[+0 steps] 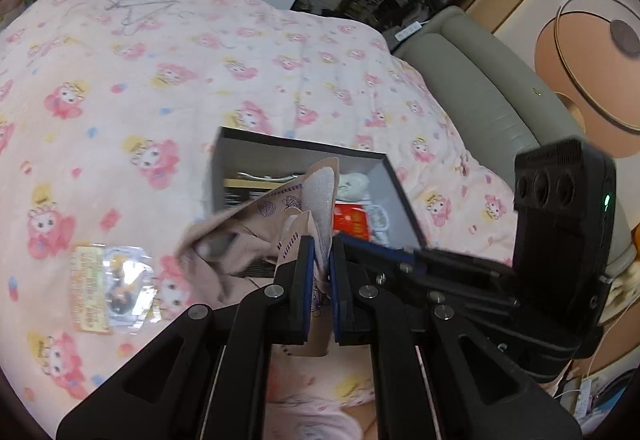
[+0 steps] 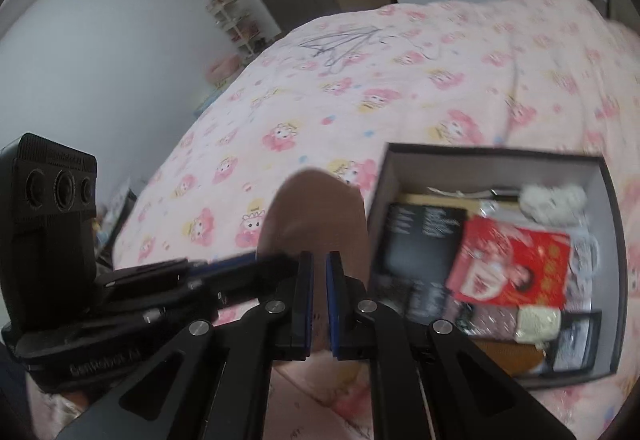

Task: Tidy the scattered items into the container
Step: 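Carry the beige cloth with both grippers over the box and lower it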

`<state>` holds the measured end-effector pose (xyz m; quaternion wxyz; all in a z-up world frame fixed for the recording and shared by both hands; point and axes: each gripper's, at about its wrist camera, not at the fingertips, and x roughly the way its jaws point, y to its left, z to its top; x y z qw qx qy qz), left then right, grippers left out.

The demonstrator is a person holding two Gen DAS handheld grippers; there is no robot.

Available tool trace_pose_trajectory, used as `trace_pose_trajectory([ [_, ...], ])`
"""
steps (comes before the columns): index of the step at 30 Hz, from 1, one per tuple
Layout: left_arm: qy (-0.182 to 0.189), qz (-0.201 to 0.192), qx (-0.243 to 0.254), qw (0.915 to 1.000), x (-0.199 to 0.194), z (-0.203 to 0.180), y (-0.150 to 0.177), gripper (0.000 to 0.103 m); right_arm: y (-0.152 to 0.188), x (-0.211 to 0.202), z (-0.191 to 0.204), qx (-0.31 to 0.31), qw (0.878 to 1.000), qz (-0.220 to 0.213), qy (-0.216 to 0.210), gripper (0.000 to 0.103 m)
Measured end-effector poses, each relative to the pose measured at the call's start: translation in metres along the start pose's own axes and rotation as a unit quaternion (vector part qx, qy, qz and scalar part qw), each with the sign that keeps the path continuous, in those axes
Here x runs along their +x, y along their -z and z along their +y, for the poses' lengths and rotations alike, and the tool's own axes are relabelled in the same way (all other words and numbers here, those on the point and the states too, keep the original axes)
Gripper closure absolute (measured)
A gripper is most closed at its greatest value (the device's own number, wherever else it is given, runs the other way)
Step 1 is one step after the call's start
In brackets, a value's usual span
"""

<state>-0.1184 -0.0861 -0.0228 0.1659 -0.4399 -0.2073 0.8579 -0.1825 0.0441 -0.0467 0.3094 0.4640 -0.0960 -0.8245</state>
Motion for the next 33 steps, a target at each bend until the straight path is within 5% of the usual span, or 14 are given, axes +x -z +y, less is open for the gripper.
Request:
trace_pose_trajectory([
  [6,-0.007,0.012,0.023,0.9996,0.018,-0.040,-0.007,0.098,0.007,-0.026,-0.027,0.016,1.000,-0.016,0.009,0.097],
  [16,0.034,-0.014,0.066,0.9972,0.062,-0.117,-0.075,0.098,-0.039,-0.099,-0.091,0.033,0.994,-0.095,0.046,0.097],
  [19,-0.002,-0.024,0.052,0.9984,0.085,-0.104,-0.084,0.099,-0.059,-0.078,-0.108,0.026,0.996,-0.068,0.051,0.097],
  [22,-0.013,0.005,0.023,0.9996,0.117,-0.071,-0.086,0.099,-0.070,-0.041,-0.132,0.025,0.997,-0.046,0.060,0.097],
  [26,-0.082,0.057,0.009,0.9950,0.155,-0.022,-0.083,0.098,-0.057,-0.004,-0.177,0.072,0.995,-0.018,0.064,0.097],
  [29,-0.139,0.097,-0.005,0.9855,0.171,0.010,-0.078,0.071,-0.046,0.009,-0.206,0.096,0.991,0.006,0.097,0.097],
  [31,-0.136,0.081,-0.003,0.9874,0.164,0.017,-0.073,0.069,-0.038,0.010,-0.214,0.092,0.988,0.021,0.122,0.097],
  [33,-0.095,0.080,0.012,0.9921,0.155,0.018,-0.065,0.069,-0.034,0.011,-0.217,0.078,0.988,0.044,0.128,0.097],
])
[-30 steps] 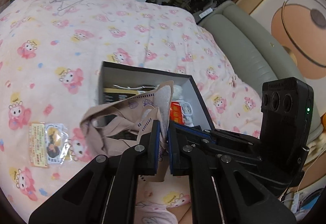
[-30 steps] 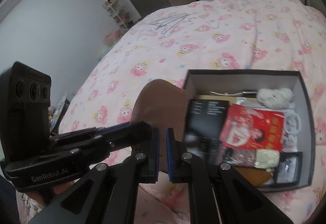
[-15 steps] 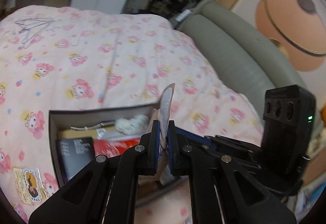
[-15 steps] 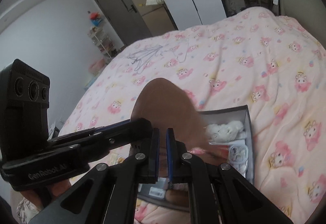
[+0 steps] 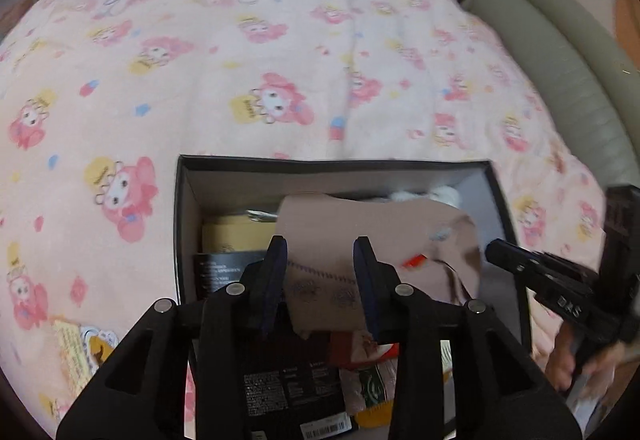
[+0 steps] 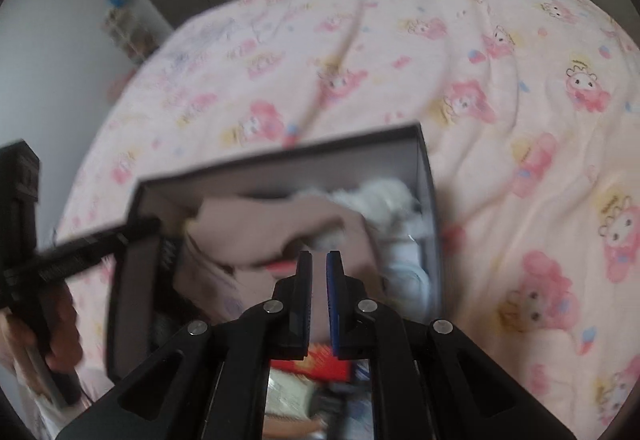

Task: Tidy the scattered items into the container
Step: 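Carry the beige cloth with both grippers over the box and lower it, then open both grippers and spread the cloth inside the box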

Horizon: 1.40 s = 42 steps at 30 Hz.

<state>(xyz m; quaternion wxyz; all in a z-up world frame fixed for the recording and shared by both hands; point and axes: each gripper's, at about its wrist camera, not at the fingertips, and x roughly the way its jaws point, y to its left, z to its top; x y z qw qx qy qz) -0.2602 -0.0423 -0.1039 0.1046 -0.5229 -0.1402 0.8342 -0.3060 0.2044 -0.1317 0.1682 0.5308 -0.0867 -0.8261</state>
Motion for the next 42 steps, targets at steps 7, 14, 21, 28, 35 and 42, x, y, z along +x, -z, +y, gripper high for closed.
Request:
trace_pose_trajectory([
  [7,0.090,0.092,0.092,0.9873,0.024,-0.041,0.029,0.070,0.015,0.006,0.036,-0.115,0.990,0.078,-0.030,0.095],
  [14,0.024,0.122,0.099,0.9873,0.058,-0.046,0.031,0.071,0.020,0.050,0.026,-0.098,0.989,0.114,0.010,0.095],
  [21,0.029,0.076,0.036,0.9960,0.057,-0.035,0.010,0.071,-0.008,0.044,0.018,-0.051,0.999,0.012,0.016,0.095],
  [28,0.044,0.097,0.043,0.9934,0.048,-0.028,0.024,0.071,0.011,0.032,0.023,-0.066,0.996,0.068,-0.003,0.095],
  [35,-0.009,0.095,0.038,0.9947,0.040,-0.015,0.031,0.069,0.018,0.028,0.007,-0.036,0.995,0.089,0.020,0.094],
  [42,0.035,0.113,0.032,0.9924,0.041,-0.016,0.037,0.065,0.032,0.033,0.008,-0.037,0.992,0.120,-0.002,0.092],
])
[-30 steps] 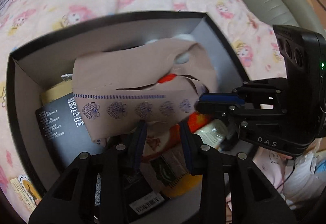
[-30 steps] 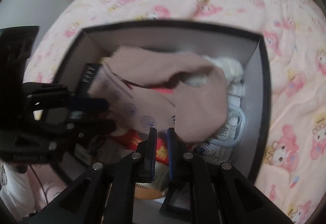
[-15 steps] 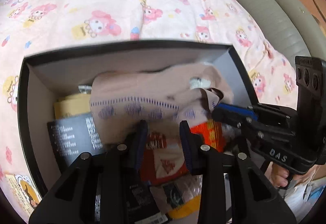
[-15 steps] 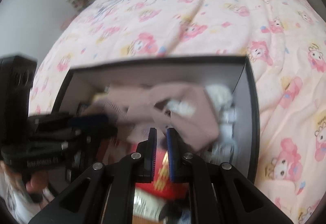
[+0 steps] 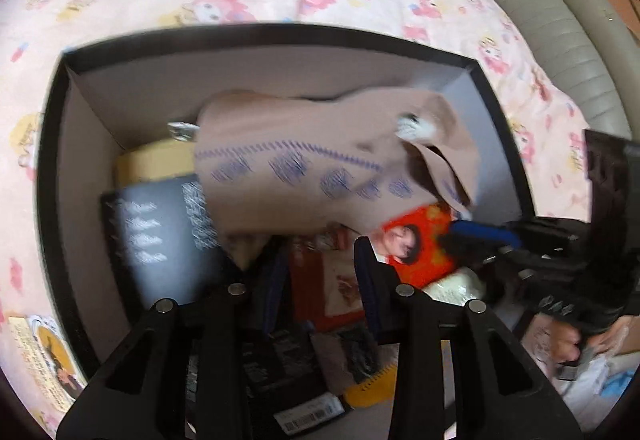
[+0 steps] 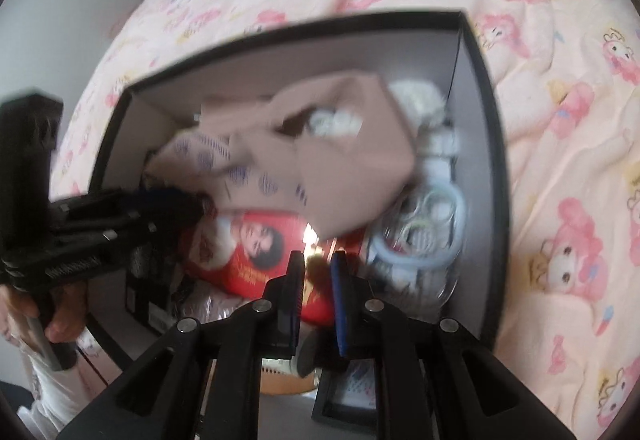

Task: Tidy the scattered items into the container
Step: 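Open both grippers and spread the cloth inside the box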

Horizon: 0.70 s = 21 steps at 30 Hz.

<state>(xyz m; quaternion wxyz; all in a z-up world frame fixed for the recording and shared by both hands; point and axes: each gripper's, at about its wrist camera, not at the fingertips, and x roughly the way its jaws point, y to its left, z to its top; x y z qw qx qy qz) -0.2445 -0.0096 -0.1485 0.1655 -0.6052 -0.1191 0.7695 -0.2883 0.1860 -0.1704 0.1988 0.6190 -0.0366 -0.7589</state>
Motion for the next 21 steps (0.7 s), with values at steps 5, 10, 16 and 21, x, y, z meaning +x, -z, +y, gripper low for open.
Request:
trace_pose_trajectory([
  [5,0.029,0.000,-0.017,0.9994,-0.005,0.005,0.004,0.057,0.007,0.002,0.002,0.014,0.998,0.014,-0.061,0.088],
  [10,-0.009,-0.015,-0.014,0.9997,-0.017,0.008,0.012,0.058,0.007,-0.015,0.001,0.022,0.999,-0.028,-0.006,0.086],
  [16,0.038,0.013,-0.004,0.9992,-0.003,0.007,0.015,0.058,0.006,-0.004,0.003,0.001,1.000,-0.013,0.027,0.084],
  [21,0.021,0.003,-0.004,0.9998,-0.007,0.009,0.014,0.058,0.003,0.001,0.007,0.016,0.999,-0.001,-0.030,0.075],
])
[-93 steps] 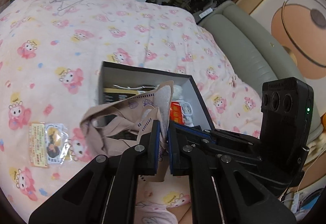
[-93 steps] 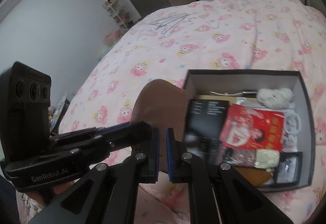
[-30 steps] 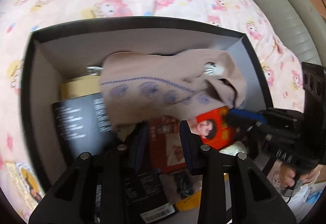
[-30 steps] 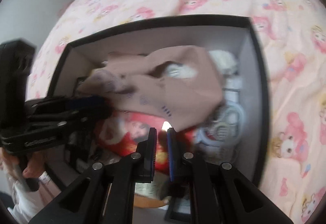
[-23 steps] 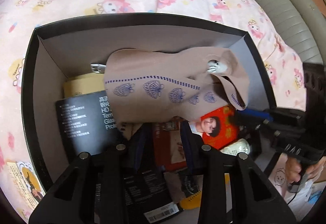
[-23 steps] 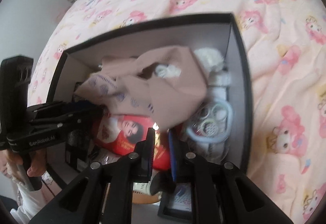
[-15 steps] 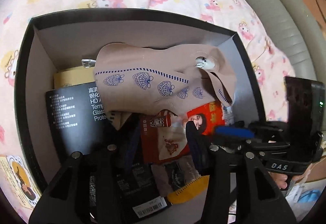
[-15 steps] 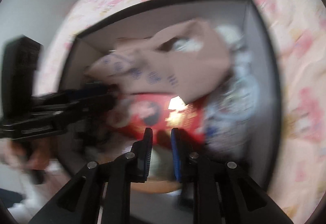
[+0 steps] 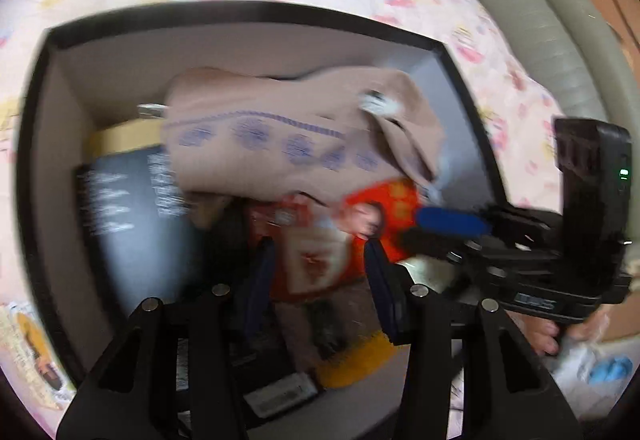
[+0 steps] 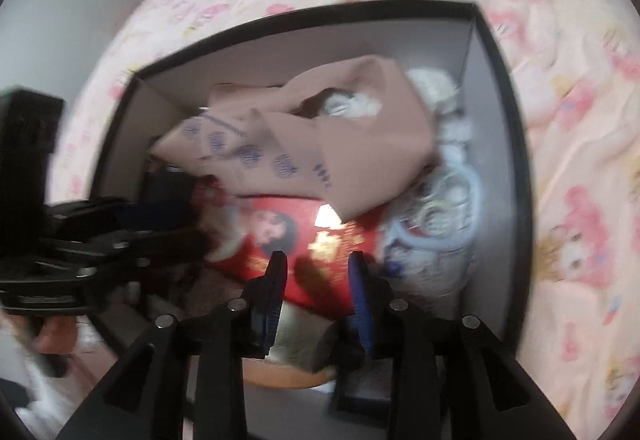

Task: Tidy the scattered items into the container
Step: 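Open both grippers and spread the cloth inside the box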

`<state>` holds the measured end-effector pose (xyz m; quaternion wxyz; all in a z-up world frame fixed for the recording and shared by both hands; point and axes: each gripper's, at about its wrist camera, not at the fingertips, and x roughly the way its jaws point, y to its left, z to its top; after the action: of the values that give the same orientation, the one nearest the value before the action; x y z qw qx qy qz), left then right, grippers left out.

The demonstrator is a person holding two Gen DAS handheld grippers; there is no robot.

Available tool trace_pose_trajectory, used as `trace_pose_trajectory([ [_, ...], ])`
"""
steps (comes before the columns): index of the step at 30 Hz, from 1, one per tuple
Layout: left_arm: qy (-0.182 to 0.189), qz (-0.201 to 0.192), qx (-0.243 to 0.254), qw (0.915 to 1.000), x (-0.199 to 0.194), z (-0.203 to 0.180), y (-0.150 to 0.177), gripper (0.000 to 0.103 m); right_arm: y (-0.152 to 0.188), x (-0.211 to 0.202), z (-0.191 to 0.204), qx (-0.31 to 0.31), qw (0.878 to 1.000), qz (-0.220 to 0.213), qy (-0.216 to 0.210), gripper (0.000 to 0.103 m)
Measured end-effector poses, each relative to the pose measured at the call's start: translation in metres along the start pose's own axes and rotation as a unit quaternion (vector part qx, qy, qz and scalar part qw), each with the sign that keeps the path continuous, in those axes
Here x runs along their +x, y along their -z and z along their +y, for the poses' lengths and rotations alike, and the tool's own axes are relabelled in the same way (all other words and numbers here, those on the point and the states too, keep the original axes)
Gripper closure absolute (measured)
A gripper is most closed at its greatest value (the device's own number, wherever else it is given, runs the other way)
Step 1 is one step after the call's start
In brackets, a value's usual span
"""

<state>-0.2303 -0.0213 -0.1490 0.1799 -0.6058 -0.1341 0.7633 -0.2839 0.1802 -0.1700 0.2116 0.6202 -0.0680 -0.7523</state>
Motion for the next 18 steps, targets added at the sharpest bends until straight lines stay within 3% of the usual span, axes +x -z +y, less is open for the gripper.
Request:
trace_pose_trajectory([
  [2,-0.028,-0.011,-0.009,0.9995,-0.004,0.008,0.000,0.058,-0.001,-0.003,-0.003,0.010,1.000,-0.006,0.006,0.075],
  [4,-0.025,-0.014,-0.016,0.9995,-0.006,0.013,-0.001,0.058,0.003,-0.012,-0.001,-0.002,0.999,-0.029,0.040,0.075],
  [7,0.034,0.004,-0.024,0.9991,-0.004,0.015,-0.001,0.058,0.002,-0.017,0.008,-0.022,0.993,-0.067,0.096,0.075],
  [9,0.068,0.017,-0.022,0.9973,-0.001,0.013,-0.001,0.058,0.002,-0.018,0.013,-0.032,0.991,-0.076,0.106,0.075],
  [12,0.015,-0.004,-0.001,0.9999,-0.008,0.008,-0.002,0.058,-0.003,-0.011,0.013,-0.021,0.991,-0.073,0.107,0.075],
  [18,-0.008,-0.018,-0.034,0.9992,-0.008,0.029,-0.019,0.058,-0.022,0.004,0.007,-0.016,0.992,-0.073,0.102,0.075],
])
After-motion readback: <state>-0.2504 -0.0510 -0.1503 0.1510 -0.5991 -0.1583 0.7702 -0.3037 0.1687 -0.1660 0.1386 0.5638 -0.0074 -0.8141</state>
